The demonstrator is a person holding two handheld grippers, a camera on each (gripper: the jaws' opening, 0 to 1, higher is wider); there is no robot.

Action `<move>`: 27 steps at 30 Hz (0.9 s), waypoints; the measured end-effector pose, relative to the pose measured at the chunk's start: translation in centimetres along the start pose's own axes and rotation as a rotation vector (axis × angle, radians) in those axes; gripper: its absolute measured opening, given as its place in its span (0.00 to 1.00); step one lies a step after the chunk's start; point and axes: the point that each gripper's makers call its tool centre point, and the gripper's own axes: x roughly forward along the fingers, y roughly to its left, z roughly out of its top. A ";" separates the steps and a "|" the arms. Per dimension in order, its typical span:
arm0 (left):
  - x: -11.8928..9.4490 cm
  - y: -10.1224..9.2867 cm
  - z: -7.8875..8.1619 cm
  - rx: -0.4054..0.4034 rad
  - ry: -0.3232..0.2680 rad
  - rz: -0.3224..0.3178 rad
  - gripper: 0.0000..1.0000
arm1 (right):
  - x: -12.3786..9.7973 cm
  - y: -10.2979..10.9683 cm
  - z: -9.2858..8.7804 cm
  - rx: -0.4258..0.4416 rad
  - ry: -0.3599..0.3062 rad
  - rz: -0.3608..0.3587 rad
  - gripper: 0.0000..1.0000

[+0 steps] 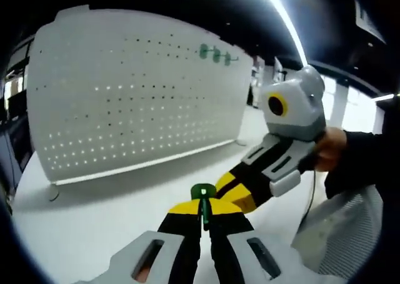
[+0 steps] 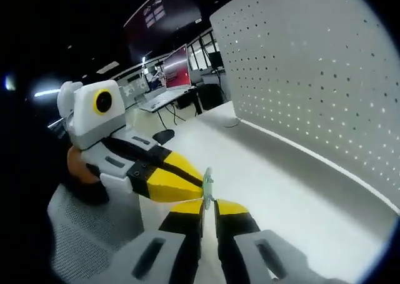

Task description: Insert the hook assembly into the mounting plate slot until the hook locks in place.

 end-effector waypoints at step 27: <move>0.0 -0.3 0.1 0.050 -0.004 0.006 0.04 | -0.2 -0.2 0.0 -0.028 -0.004 -0.007 0.03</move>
